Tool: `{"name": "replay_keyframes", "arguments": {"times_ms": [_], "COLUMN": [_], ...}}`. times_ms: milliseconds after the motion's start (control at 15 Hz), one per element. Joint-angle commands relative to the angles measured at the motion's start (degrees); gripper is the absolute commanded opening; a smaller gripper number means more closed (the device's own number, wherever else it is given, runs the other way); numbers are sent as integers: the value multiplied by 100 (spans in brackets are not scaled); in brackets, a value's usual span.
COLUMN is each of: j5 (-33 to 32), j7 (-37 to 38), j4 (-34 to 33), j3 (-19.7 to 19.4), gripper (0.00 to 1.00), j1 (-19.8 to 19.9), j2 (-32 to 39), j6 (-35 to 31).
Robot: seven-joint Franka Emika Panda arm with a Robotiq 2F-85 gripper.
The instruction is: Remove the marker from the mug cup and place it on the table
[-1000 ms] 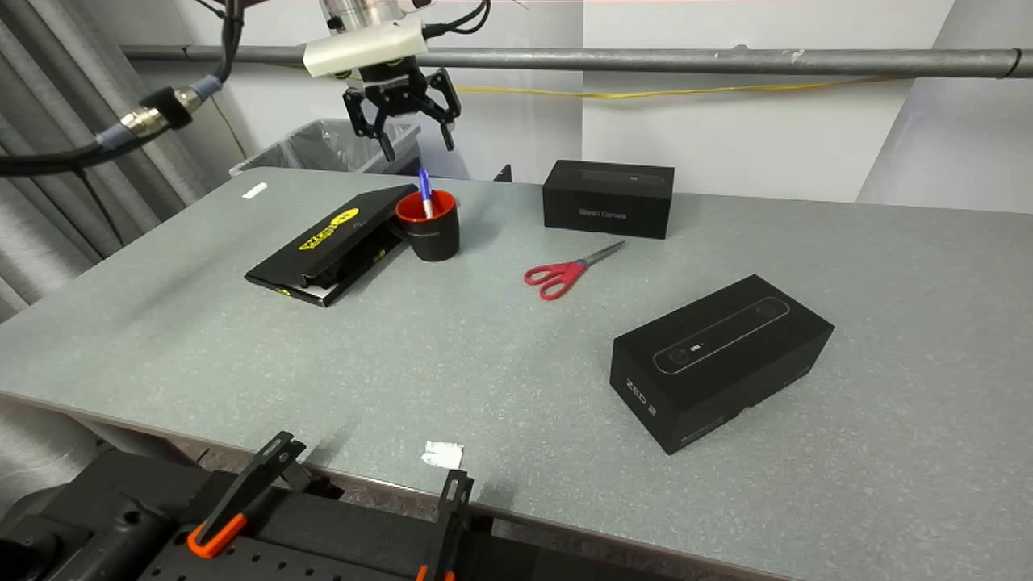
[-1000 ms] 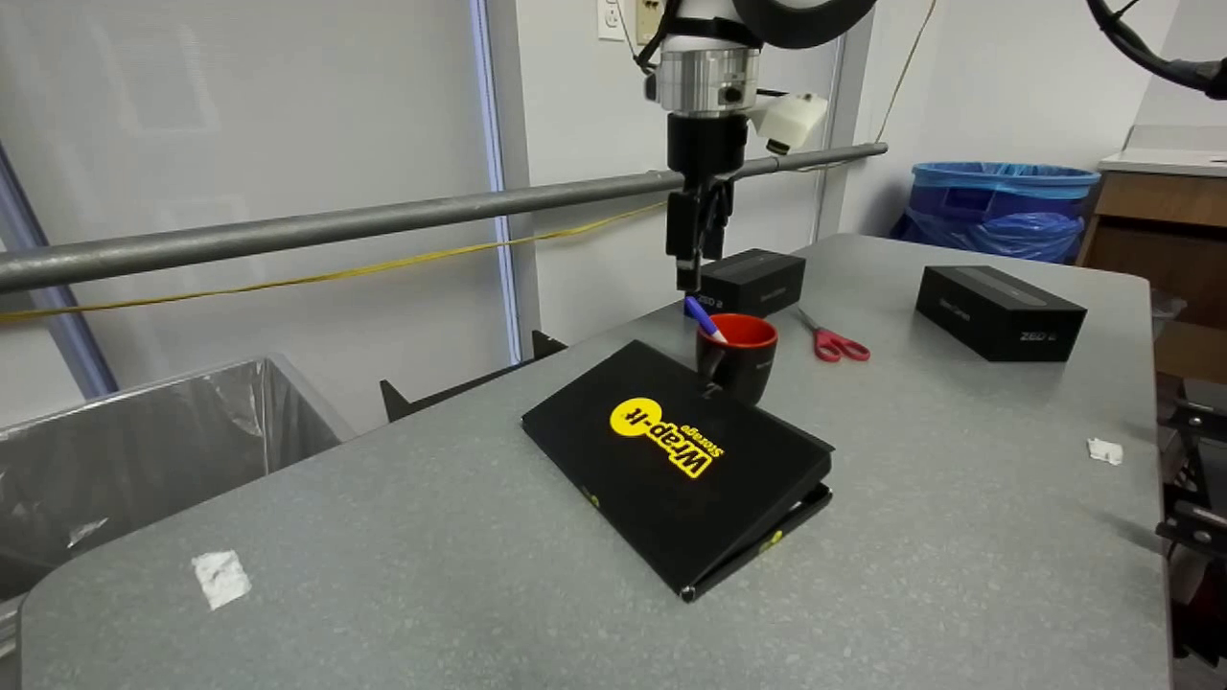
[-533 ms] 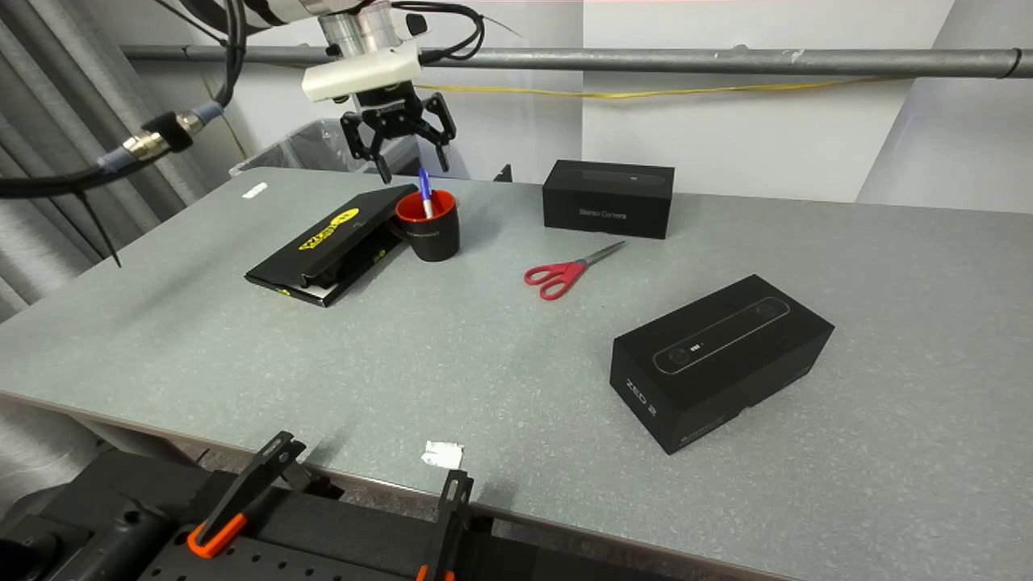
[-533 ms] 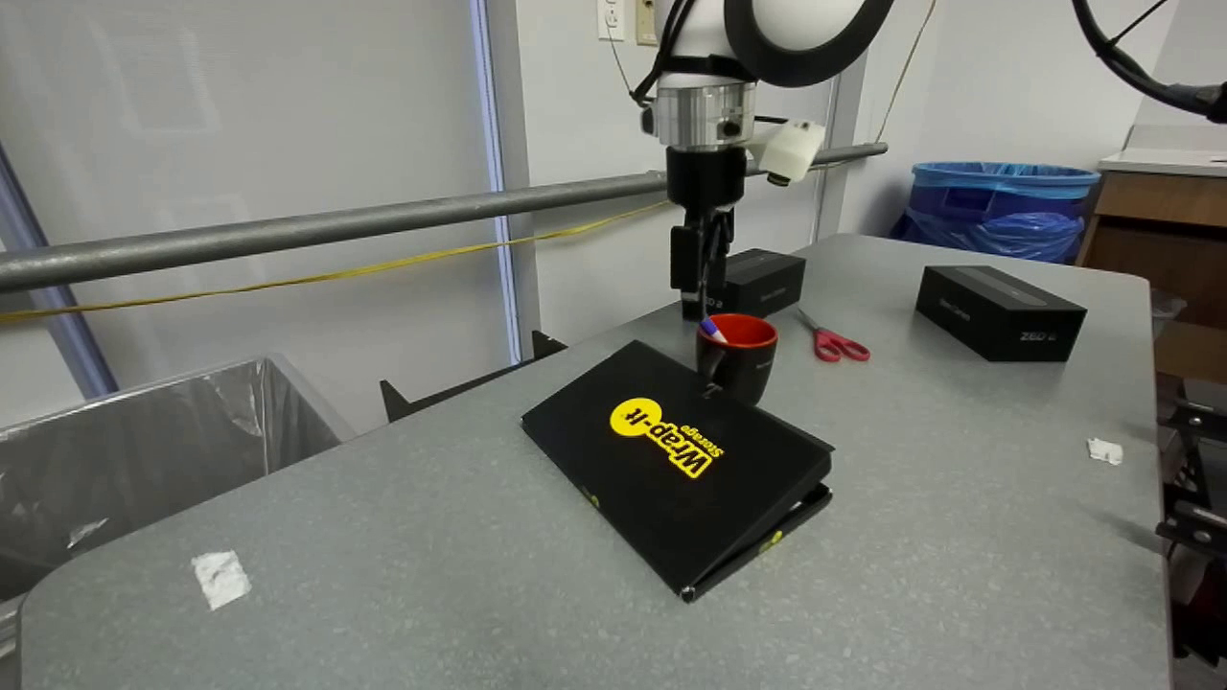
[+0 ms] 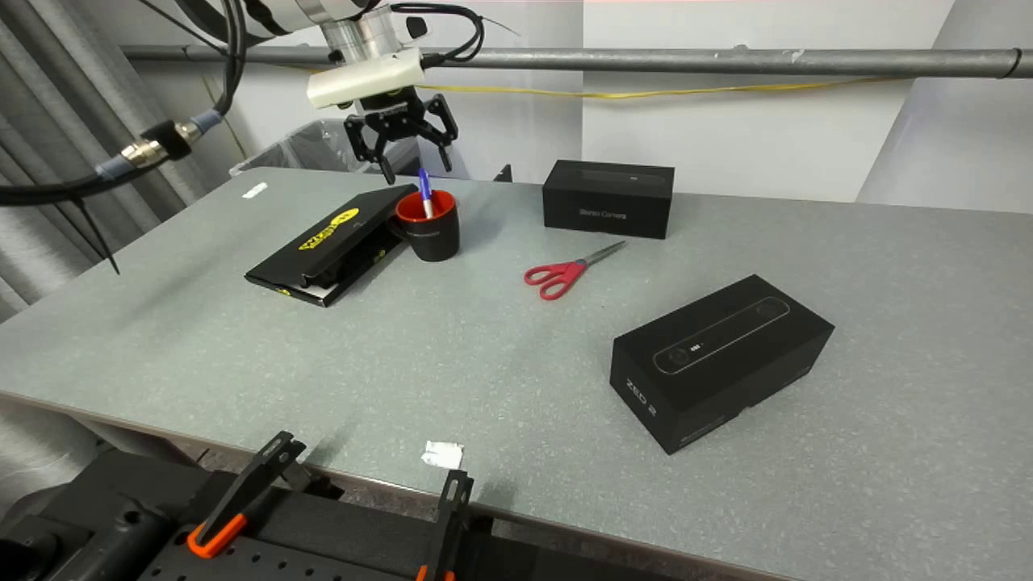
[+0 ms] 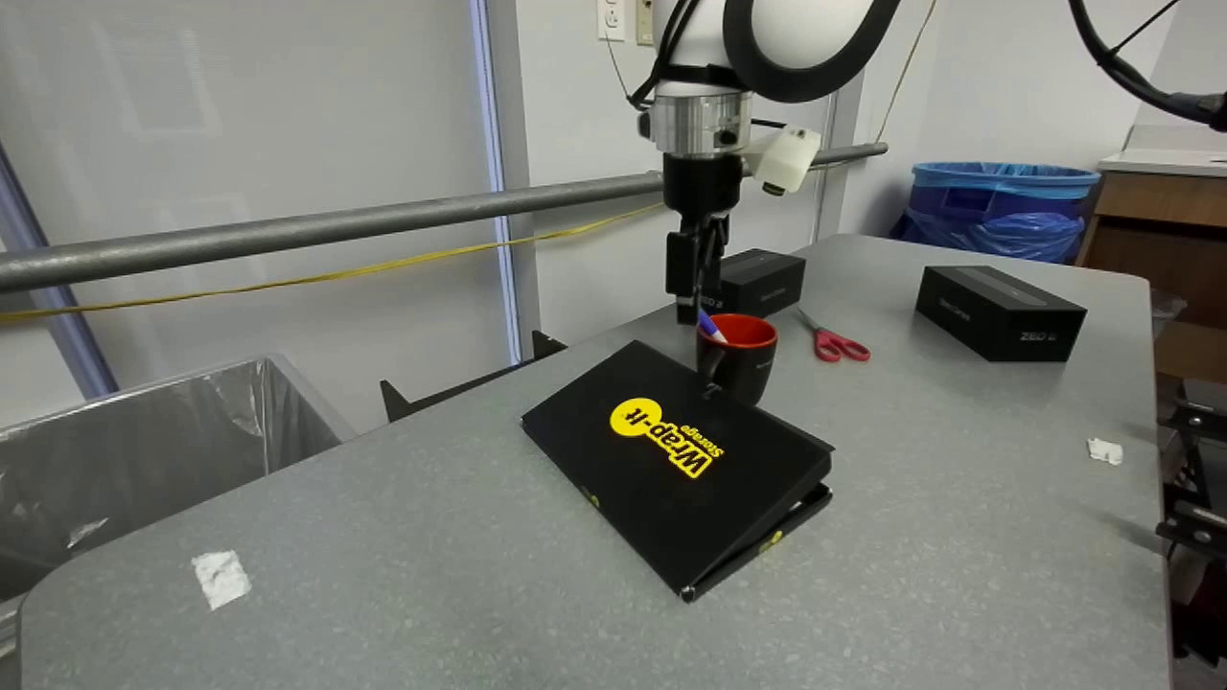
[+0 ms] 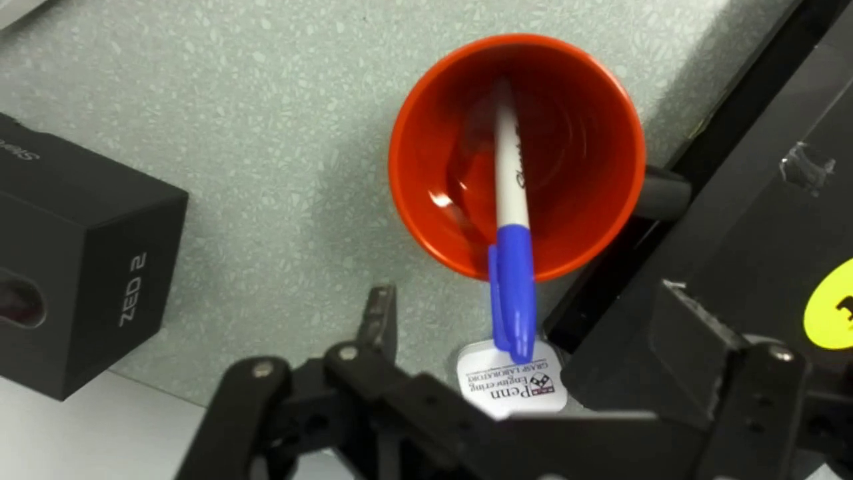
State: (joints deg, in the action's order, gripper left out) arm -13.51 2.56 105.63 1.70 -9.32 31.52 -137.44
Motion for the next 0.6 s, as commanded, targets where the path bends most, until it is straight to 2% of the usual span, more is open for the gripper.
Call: {"name": "replay_keyframes", "arguments": {"times_ms": [0,200,267,400,533], "j5": [-80,-44,25,25,31], "j7": [60,10,-43,-72,-78], "j4": [-6,-54,-70,-56,-43], "j3": [-87,-63,-20,-8,-1], "gripper": [100,96,74,69,55], "j1": [-44,-31,6,12,19], "j2": [-6,66,88,95,80], "j6": [-142,-115,-111,-148,-160]}}
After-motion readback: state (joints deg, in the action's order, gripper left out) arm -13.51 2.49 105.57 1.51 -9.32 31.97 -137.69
